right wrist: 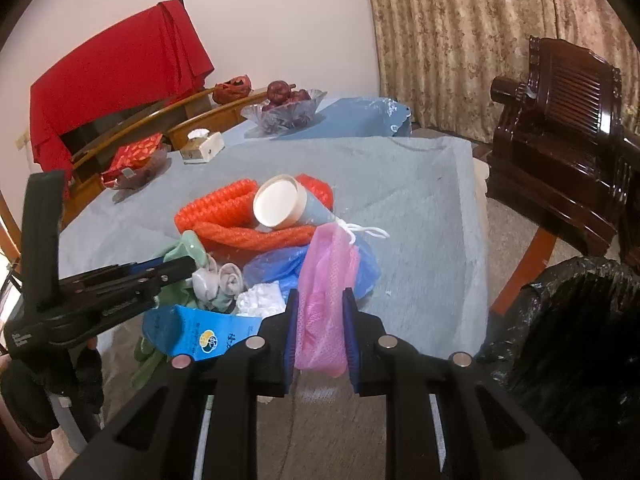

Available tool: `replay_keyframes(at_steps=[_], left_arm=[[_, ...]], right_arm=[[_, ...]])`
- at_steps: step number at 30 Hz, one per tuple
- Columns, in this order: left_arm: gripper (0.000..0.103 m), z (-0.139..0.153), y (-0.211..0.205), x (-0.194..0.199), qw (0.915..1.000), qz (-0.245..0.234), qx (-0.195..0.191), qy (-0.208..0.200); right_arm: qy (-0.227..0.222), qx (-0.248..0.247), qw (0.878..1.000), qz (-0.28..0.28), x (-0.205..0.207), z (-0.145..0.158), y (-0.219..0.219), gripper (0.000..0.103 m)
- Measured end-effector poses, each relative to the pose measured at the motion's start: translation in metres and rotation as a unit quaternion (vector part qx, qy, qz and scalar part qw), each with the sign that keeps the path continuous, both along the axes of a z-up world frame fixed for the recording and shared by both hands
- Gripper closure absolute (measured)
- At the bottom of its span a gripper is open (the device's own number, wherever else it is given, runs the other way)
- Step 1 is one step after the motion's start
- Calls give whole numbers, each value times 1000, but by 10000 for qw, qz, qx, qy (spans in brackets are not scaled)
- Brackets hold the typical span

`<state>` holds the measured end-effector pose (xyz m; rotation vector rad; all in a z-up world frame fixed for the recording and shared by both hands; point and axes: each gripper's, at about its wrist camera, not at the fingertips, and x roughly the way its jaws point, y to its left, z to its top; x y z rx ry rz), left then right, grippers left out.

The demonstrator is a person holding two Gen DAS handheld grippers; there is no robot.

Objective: Collect trash
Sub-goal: 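Grasp the green rubber glove with the left tool and lift it, then carry the glove and pink bag over the bin and open both tools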

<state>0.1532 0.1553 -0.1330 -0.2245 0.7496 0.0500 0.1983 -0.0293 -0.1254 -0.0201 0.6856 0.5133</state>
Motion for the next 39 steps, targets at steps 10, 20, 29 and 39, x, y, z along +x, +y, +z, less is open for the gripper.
replay_keyframes(at_steps=[10,20,29,39], left_arm=[[81,61,-9,-21,9978,-29,34,-656],[81,97,-24,-22,9943,-269,-95,-1024],[77,45,-41,3,9986,-331,-201,-352],[85,31,-33,4,9990,-333,-204,-233]], right_arm=[[-304,186,9994,-50,-9,27,-12,82],[-510,308,9982,-110,-17,43,-30,82],[-274,278,9988,-286,-14,28,-41,82],[-197,247,9990,-326,-11,21,-41,82]])
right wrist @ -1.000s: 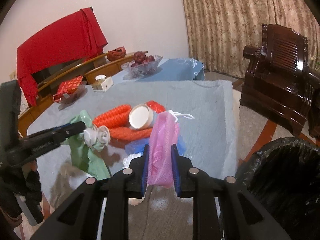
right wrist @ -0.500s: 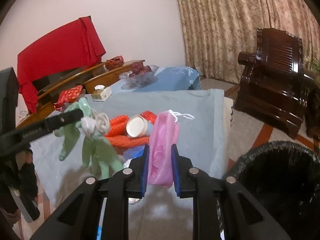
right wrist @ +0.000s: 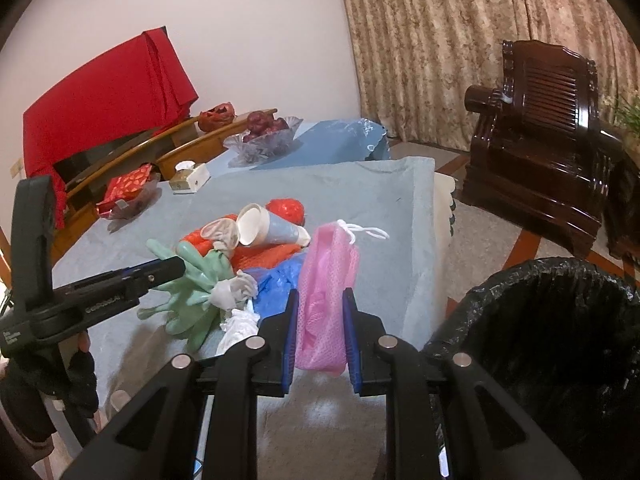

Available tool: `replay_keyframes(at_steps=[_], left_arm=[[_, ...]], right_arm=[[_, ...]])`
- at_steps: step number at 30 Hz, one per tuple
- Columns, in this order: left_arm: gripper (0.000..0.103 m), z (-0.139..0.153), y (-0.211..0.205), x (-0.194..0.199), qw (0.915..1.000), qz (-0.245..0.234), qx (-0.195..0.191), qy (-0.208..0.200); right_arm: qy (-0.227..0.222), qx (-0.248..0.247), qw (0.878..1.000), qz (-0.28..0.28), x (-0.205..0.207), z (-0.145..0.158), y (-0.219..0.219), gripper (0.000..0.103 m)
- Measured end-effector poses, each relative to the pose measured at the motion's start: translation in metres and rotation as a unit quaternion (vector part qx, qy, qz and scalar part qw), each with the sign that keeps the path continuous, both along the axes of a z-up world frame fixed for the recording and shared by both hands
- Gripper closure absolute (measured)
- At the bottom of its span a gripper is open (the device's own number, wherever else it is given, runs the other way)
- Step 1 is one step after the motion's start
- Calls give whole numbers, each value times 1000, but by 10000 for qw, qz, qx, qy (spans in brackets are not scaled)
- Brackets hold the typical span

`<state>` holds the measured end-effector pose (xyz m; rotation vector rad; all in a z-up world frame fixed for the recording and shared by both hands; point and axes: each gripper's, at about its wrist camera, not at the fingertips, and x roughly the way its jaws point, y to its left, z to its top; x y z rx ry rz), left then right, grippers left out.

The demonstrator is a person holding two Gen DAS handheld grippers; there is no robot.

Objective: Collect trash
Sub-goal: 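Carry the glove and pink bag over the bin and open both tools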

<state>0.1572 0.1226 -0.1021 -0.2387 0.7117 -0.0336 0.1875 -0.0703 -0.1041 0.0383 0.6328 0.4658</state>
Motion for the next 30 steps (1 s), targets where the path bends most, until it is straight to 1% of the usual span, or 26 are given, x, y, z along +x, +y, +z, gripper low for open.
replay_keyframes(at_steps=[2,5,11,15,19,23,30], left_arm=[[91,-1,-1,-2,10000,-28,5,-3],[93,2,-4,-10,10000,-35,13,-63],[95,29,-9,-31,9988,-184,-128,-432],[95,37,-19,-38,9980,-332,-194,-510],[95,37,-39,-41,9972,-539,-154,-504],[95,37,-62,-37,9953,-823,-172,-487],[95,38,-115,-25,9878,-1440,-257,-527]], right_arm=[[-1,-26,10000,27,0,0,1,82],[-15,-37,10000,40,1,2,2,82],[-100,-24,9999,48,-1,9,1,82],[-149,-17,9999,30,-2,13,-2,82],[-224,-28,9997,-38,-9,20,-12,82],[-304,-33,9993,-224,-22,28,-31,82],[-370,-47,9967,-723,-41,39,-81,82]])
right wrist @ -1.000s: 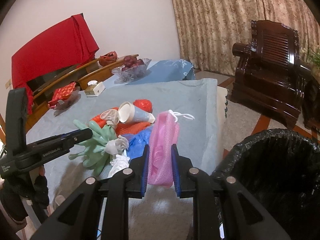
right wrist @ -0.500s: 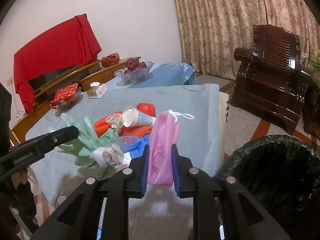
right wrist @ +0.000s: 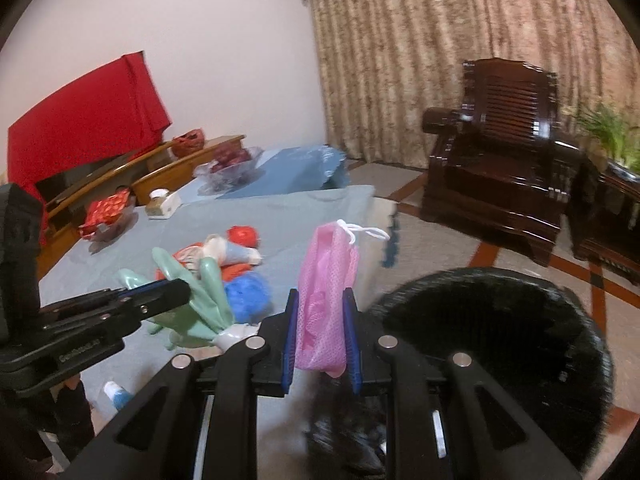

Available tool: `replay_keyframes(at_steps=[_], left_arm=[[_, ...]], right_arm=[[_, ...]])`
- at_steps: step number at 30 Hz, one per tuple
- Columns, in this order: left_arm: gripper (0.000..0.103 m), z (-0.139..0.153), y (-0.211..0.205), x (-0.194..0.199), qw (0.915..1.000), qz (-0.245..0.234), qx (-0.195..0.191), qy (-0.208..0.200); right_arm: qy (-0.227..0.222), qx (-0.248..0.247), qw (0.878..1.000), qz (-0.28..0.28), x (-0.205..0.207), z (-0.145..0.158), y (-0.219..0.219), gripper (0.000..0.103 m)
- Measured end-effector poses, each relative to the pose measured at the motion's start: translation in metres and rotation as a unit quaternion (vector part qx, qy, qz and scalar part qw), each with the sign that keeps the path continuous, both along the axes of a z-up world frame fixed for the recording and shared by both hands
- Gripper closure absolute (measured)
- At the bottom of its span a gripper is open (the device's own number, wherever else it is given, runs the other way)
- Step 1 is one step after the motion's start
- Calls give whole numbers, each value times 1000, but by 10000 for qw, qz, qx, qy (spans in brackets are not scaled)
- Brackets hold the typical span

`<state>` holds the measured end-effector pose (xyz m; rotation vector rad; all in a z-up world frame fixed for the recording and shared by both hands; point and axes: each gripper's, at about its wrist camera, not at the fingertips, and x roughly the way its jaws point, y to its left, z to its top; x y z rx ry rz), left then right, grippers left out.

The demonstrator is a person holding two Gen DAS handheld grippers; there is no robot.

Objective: Collect trash
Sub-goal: 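Carry the glove and pink bag over the bin and open both tools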

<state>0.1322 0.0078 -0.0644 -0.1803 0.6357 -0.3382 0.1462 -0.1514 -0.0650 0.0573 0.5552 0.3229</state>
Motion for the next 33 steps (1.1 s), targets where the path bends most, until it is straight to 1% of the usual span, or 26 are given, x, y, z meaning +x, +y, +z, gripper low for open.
replay_keyframes(at_steps=[7,14,15,16,19,21,22,23,24,25,26,27,29,33], left_arm=[[95,-5,-63,15,9980,-632,-37,5],[95,-21,-113,28,9943,-1053,49,137],[95,-25,-119,29,9931,-1154,42,196],[94,-29,-122,31,9926,-1188,55,243],[87,-41,-127,36,9916,-1210,51,456],[81,-45,-124,37,9921,-1141,66,512],[70,-45,-120,37,9929,-1080,73,494],[60,-44,-116,36,9936,-1023,75,465],[58,-43,-110,35,9946,-943,84,416],[54,-41,-106,34,9952,-889,100,386],[45,-40,-101,33,9958,-829,121,365],[42,-38,-93,31,9966,-744,126,334],[39,-33,-78,27,9978,-588,127,288],[33,-24,-39,17,9995,-159,232,168]], right_arm=[[102,-34,9979,-634,-16,-6,-58,82],[302,-104,9929,-1150,-21,-24,-99,82],[354,-119,9917,-1229,-21,-27,-105,76],[404,-137,9903,-1323,-21,-31,-109,74],[506,-157,9883,-1434,-21,-40,-116,70],[516,-168,9873,-1492,-22,-42,-118,53],[506,-167,9870,-1517,-23,-42,-118,49],[496,-172,9867,-1542,-24,-42,-118,40],[481,-179,9864,-1561,-25,-41,-117,33],[446,-181,9861,-1591,-25,-40,-115,31],[418,-172,9862,-1591,-25,-39,-114,27],[401,-171,9863,-1588,-24,-38,-112,21],[360,-170,9866,-1581,-23,-36,-109,17],[264,-76,9897,-1406,-20,-29,-94,15]])
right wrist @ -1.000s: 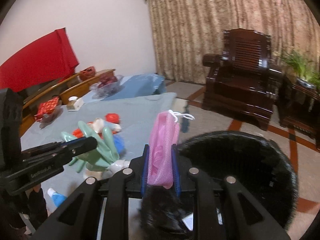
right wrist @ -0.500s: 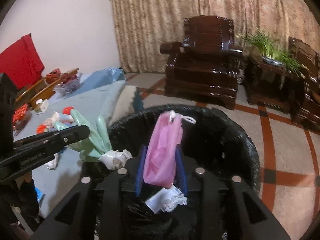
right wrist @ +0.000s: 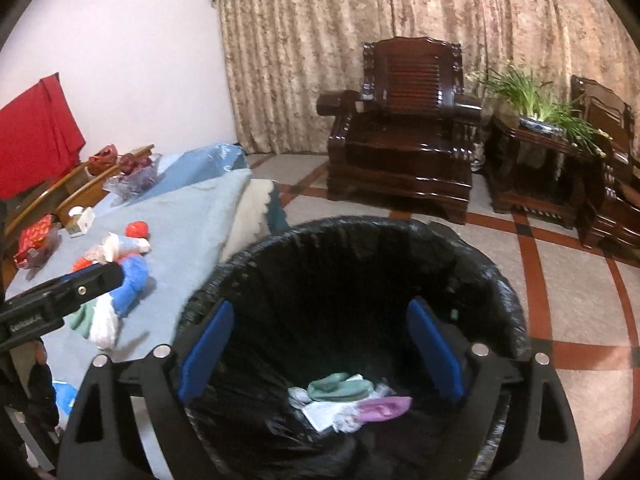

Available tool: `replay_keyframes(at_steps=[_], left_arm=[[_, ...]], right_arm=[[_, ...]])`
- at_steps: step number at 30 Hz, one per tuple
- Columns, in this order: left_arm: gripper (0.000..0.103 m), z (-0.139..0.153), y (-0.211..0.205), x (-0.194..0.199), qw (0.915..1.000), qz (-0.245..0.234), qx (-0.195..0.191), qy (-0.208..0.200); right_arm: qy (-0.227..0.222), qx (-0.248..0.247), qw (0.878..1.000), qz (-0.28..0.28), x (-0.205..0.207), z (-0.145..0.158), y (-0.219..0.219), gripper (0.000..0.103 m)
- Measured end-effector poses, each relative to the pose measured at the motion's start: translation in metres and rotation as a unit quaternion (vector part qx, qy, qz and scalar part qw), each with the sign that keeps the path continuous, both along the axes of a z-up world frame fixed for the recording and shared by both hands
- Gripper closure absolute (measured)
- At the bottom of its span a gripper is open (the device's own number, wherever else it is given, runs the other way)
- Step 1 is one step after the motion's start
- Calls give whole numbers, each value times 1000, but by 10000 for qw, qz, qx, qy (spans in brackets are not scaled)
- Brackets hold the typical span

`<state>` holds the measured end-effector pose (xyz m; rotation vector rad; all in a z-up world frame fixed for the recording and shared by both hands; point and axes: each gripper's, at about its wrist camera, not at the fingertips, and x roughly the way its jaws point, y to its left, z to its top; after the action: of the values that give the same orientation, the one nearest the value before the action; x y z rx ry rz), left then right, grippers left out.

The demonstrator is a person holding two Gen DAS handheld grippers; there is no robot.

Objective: Collect trash
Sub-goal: 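Return to the pile and grasp the white plastic bag with the right tool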

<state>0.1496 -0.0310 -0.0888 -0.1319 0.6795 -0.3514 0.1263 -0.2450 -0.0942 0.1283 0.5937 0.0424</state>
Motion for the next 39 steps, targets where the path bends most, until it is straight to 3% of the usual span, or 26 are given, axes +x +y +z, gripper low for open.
replay_keyframes(at_steps=[5,10,16,25,34,39], left_arm=[[31,8,58,-17,9968,690,337,-198],[31,7,117,-34,9878,1379,688,-225],[31,-5,168,-45,9788,1910,733,-19],[34,-34,192,-52,9744,2115,697,294],[35,-45,199,-47,9737,2145,664,389],[35,-47,197,-45,9744,2108,668,391]], right_arm=[[-203,89,9984,516,9,9,42,15],[-348,74,9911,1284,19,14,105,15],[-248,95,9791,2017,31,2,179,16],[347,-102,9701,2399,45,-47,239,34],[681,-187,9661,2482,51,-68,253,42],[822,-223,9617,2604,54,-74,260,58]])
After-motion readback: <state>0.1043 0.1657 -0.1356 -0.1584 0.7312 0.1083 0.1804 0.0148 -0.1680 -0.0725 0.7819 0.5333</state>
